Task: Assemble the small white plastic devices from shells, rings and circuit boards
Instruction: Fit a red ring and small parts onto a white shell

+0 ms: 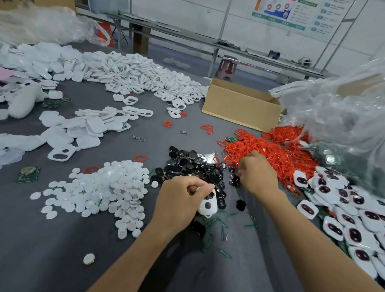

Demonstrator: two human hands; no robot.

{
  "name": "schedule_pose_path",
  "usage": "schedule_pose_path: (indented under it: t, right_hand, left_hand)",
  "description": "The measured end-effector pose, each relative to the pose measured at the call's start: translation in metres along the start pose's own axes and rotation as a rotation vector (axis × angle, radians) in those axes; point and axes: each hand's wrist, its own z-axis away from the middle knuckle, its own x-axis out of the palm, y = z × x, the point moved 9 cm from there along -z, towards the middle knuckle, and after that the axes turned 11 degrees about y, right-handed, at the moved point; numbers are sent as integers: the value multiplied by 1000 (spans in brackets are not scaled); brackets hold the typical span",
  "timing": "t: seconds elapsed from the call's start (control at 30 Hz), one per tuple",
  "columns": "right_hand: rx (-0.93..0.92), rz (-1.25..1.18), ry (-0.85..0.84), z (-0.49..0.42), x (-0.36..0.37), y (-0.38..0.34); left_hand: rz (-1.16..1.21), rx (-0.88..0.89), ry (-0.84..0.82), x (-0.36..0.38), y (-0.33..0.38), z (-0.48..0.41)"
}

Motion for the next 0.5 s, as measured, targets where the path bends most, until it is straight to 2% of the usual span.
schedule_pose_path:
  t: [0.1,0.17,0.33,0.5]
  right_hand:
    - [105,-294,216,8,-22,4]
    - [160,-470,281,19,-31,2]
    - [323,-688,280,53,-26,6]
    - [436,-731,262,72,-20,22]
  left_hand:
    - [-11,85,-12,3,9,2]
    - [73,96,-23,4,13,3]
    - [180,83,-91,12,17,10]
    - [181,49,-119,22,12,15]
